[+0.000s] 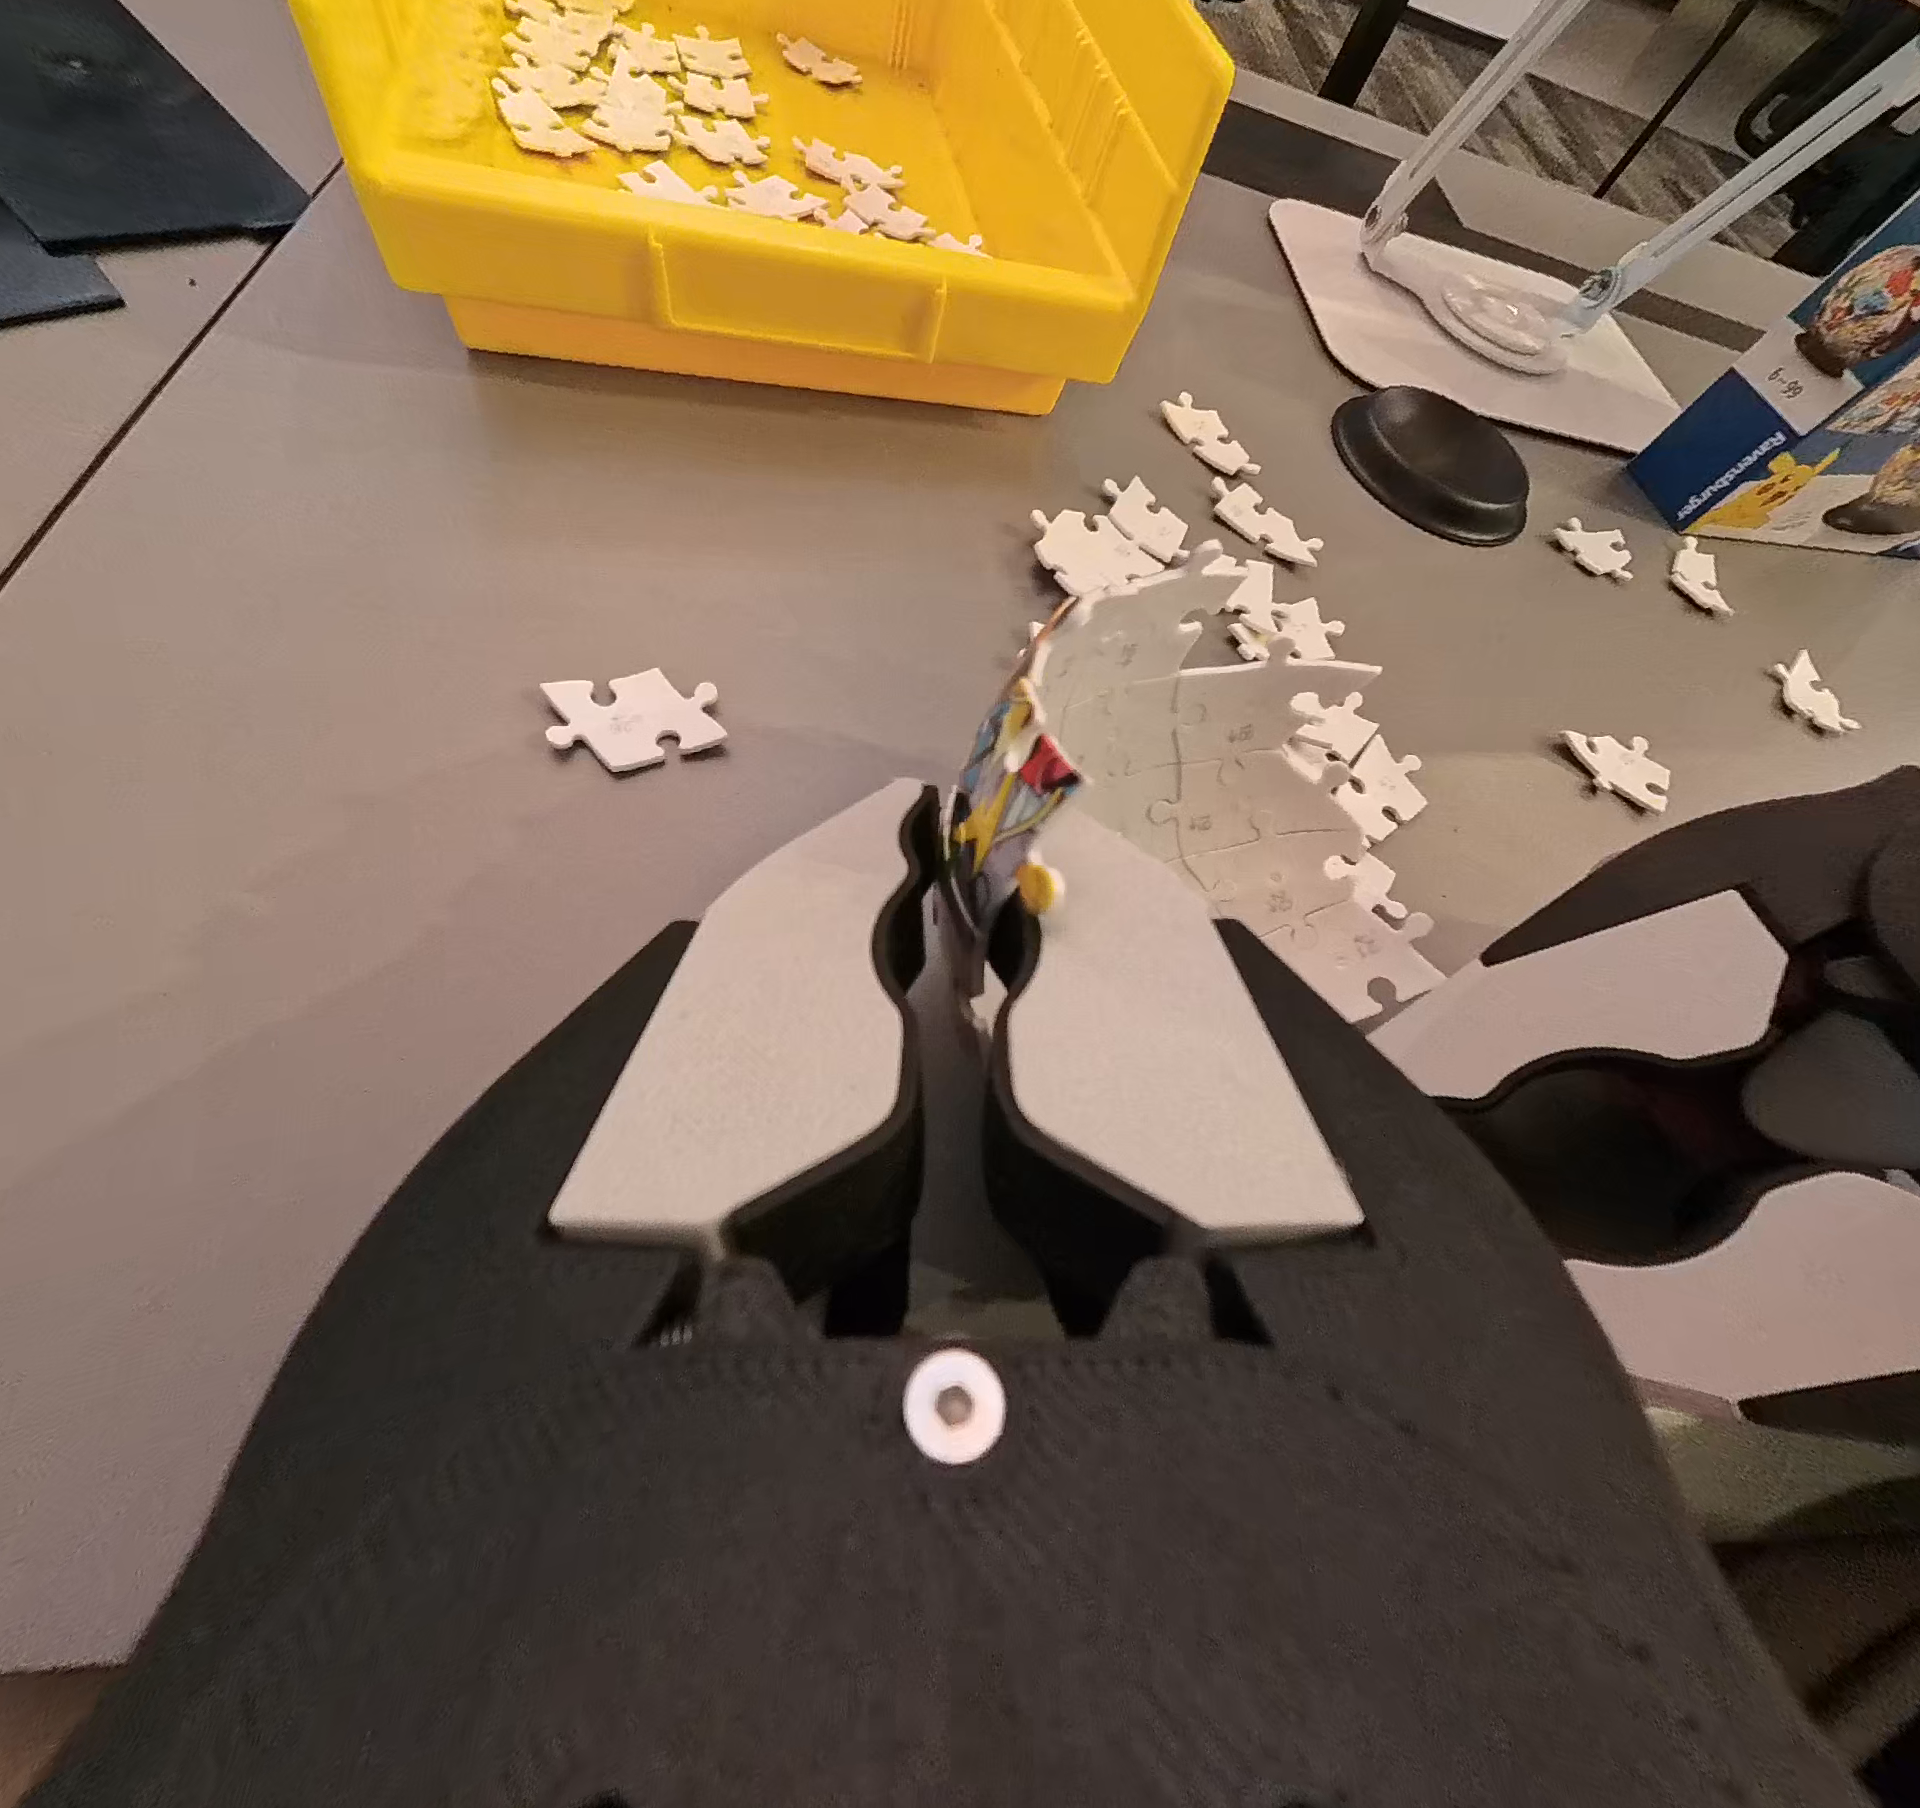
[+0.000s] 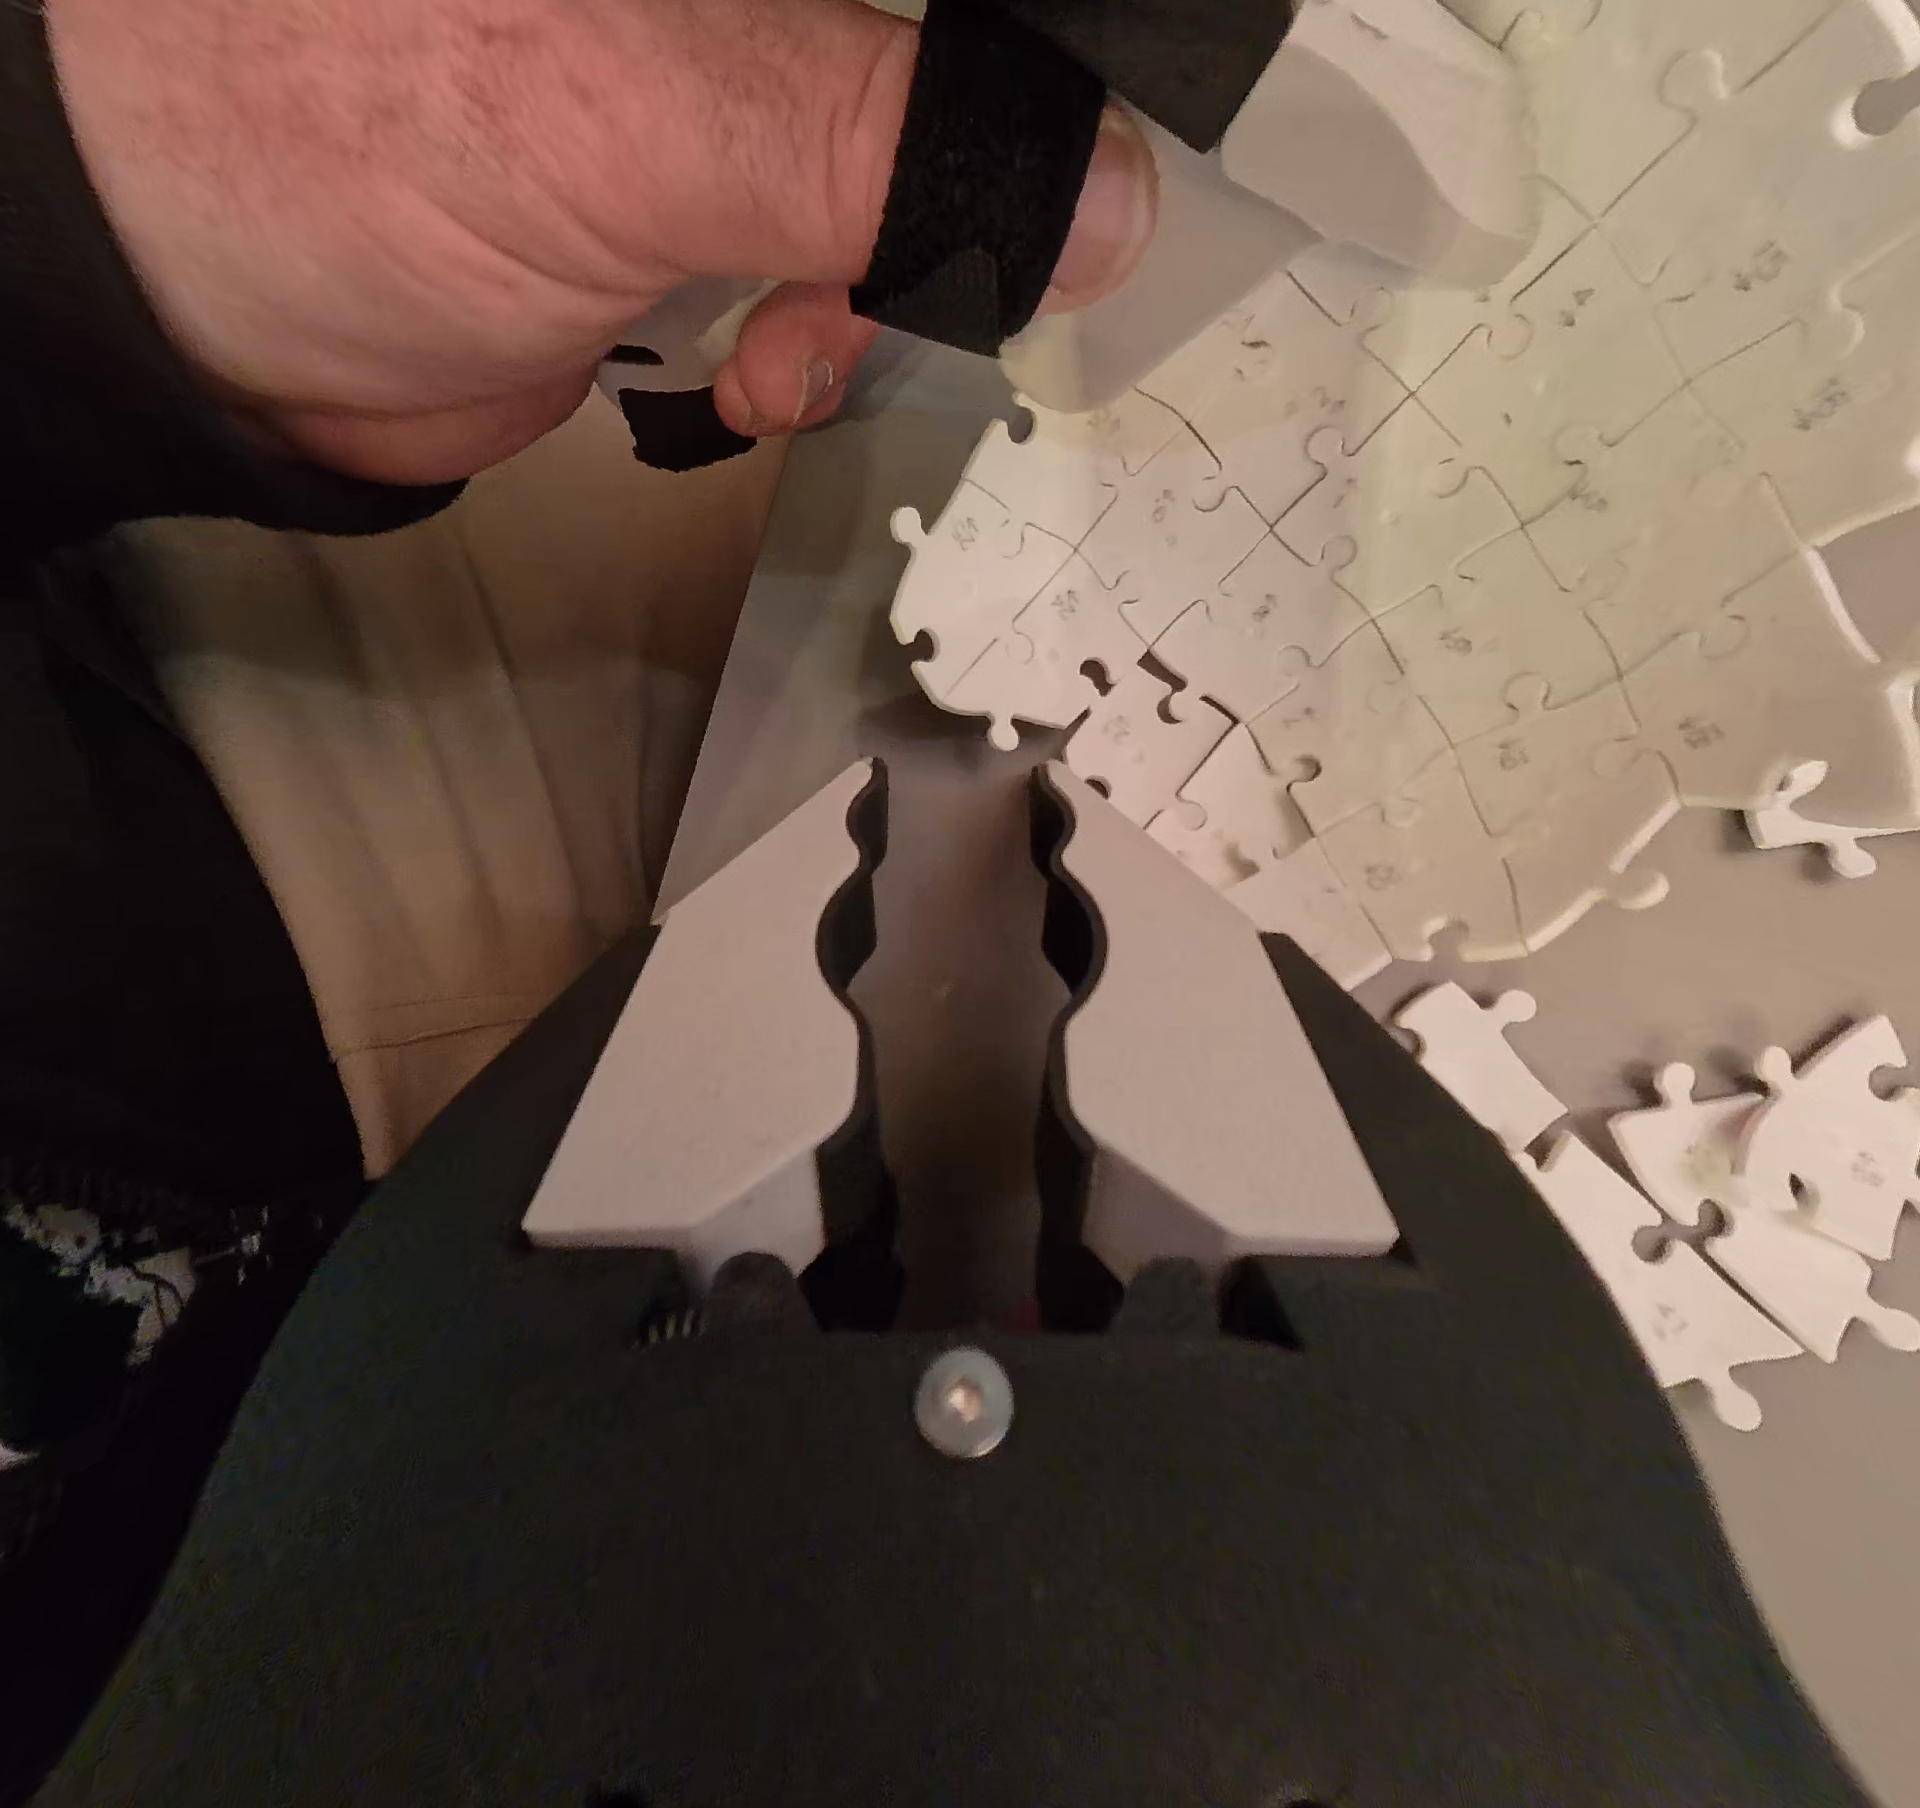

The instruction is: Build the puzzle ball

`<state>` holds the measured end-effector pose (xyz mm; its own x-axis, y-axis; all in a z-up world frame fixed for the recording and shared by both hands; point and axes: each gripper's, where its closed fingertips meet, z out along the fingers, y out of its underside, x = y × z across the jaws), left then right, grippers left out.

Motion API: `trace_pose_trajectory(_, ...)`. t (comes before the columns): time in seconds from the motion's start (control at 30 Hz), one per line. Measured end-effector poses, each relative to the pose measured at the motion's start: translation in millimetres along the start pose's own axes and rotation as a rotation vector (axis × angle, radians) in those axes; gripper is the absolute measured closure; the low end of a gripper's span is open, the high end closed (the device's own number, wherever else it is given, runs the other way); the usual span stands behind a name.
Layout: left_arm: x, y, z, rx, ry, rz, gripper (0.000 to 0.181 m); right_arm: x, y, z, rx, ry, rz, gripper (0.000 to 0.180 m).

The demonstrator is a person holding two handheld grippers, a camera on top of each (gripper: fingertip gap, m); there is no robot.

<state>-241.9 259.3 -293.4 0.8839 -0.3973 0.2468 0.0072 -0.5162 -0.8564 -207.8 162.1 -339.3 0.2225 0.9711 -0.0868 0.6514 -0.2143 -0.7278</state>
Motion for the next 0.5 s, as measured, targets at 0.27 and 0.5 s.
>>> trace_pose_trajectory(0.27, -1.2, -0.7, 1.4, 0.006, -0.004, -0.003, 0.174, 3.4, -2.2, -2.1, 0.011, -0.006, 0.024, 0.152)
trace_pose_trajectory(0.5, -3.3, -1.5, 0.2, 0.012, -0.011, -0.004, 0.174, 7.6, -0.4, -6.0, 0.000, 0.013, 0.007, 0.151)
